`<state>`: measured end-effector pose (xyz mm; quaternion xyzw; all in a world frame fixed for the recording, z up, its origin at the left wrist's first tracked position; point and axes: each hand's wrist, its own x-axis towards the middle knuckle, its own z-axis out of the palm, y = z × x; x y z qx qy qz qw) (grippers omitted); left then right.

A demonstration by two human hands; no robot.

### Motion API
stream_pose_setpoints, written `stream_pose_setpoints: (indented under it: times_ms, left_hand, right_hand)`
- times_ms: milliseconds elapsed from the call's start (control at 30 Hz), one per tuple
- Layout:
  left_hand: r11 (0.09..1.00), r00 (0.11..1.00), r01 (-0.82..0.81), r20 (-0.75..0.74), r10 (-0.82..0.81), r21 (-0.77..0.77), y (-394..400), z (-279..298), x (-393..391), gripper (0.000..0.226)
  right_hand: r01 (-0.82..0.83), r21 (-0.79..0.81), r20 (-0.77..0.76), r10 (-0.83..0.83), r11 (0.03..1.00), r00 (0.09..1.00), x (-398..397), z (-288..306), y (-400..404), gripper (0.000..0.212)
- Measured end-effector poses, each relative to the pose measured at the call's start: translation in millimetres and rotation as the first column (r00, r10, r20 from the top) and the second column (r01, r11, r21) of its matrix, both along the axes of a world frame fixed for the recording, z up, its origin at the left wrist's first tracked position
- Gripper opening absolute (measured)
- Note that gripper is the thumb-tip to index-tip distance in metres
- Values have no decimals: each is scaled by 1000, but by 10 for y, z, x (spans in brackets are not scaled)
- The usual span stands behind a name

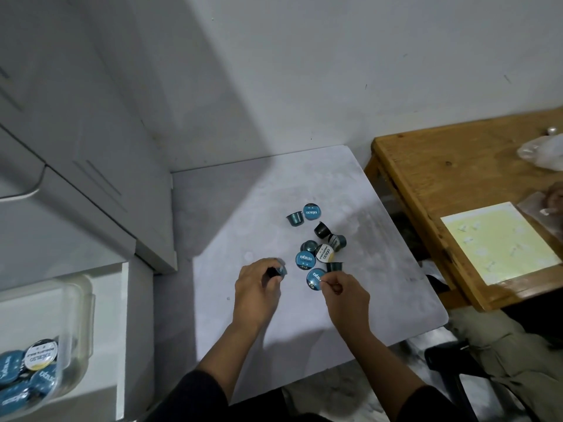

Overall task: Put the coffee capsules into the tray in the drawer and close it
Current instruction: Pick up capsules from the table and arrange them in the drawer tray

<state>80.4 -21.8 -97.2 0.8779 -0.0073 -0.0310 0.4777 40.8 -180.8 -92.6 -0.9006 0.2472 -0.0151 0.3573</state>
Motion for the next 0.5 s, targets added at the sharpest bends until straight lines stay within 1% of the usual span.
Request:
stream_pose_setpoints:
  times_ms: [67,167,300,400,500]
  left_hand:
    - [997,997,-66,-51,64,-37,4,14,-43,22]
    - [986,985,-131,-129,117,-100,3,18,-111,20]
    - [958,962,-200,-225,153,-206,-67,108,-148,18]
    - [927,945,-263,-266,191,-269,-149,165,-150,15]
    - [896,917,-332,-325,233,-295,-223,196,-123,13]
  right_hand:
    - [31,61,8,-31,998,999,-6,-2,-7,7]
    - [71,167,7,-73,983,997,-18,8,-5,8]
    - [115,253,-39,-108,961,993,-19,36,-12,8]
    - [139,286,-70,-124,948,990,-26,51,-32,8]
    - [166,343,-80,-147,924,986,-34,90,-50,8]
